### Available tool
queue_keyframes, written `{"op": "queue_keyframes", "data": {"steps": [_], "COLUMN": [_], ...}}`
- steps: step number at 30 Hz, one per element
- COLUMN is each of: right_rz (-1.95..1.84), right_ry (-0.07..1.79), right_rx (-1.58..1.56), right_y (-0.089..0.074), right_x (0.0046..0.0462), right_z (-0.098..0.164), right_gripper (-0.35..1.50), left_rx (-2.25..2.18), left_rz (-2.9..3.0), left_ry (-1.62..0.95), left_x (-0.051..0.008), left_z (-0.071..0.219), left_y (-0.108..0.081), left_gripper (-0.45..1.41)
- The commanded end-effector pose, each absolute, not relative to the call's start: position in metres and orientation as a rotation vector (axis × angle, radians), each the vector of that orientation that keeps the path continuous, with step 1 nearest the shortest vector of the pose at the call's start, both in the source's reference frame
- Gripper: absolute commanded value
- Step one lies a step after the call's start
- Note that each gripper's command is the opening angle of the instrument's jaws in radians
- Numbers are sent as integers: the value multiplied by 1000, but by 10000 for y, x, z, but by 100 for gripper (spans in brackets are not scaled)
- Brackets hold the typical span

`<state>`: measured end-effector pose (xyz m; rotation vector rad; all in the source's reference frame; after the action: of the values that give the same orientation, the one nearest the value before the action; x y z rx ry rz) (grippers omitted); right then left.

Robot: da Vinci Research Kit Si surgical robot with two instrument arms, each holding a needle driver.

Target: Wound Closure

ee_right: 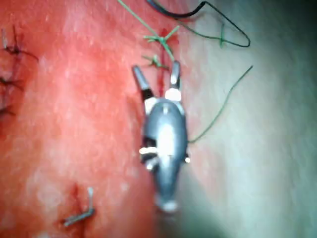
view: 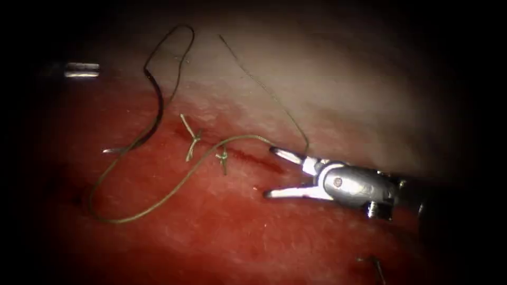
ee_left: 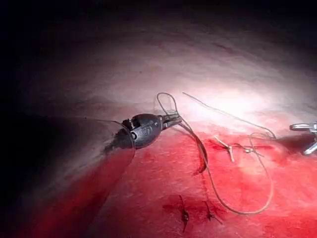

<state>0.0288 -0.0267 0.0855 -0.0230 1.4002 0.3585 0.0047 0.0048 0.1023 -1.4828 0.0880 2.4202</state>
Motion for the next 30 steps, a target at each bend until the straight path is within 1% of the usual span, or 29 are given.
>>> {"op": "queue_keyframes", "data": {"steps": [1,5,7,8,10,11,12,15,16,22,23,28,30], "right_rz": [358,363,367,367,366,366,366,368,373,373,378,387,397], "right_ry": [1403,1403,1403,1403,1403,1403,1402,1400,1400,1400,1400,1399,1400], "right_rx": [-23,-21,-18,-19,-20,-20,-20,-22,-19,-18,-14,-4,4], "right_y": [-266,-267,-267,-268,-268,-268,-268,-267,-267,-267,-267,-266,-266], "right_x": [296,298,299,300,300,300,299,299,299,298,298,297,297], "right_z": [861,862,863,864,865,865,866,866,867,867,867,867,866], "right_gripper": [129,129,129,129,129,129,129,129,128,128,128,128,128], "left_rx": [-1475,-1434,-1384,-1349,-1248,-1200,-1148,-1035,-1015,-979,-975,-1011,-1050], "left_rz": [2405,2351,2318,2292,2249,2243,2238,2190,2194,2193,2182,2188,2192], "left_ry": [82,77,25,-18,-125,-158,-202,-296,-308,-340,-350,-351,-345], "left_x": [46,57,62,65,70,72,75,82,84,100,102,110,109], "left_z": [1044,1095,1117,1126,1146,1153,1162,1176,1177,1152,1144,1091,1070], "left_y": [50,47,43,40,29,25,19,6,5,12,13,15,13], "left_gripper": [-45,-45,-45,-40,-20,-15,5,81,89,113,115,115,111]}}
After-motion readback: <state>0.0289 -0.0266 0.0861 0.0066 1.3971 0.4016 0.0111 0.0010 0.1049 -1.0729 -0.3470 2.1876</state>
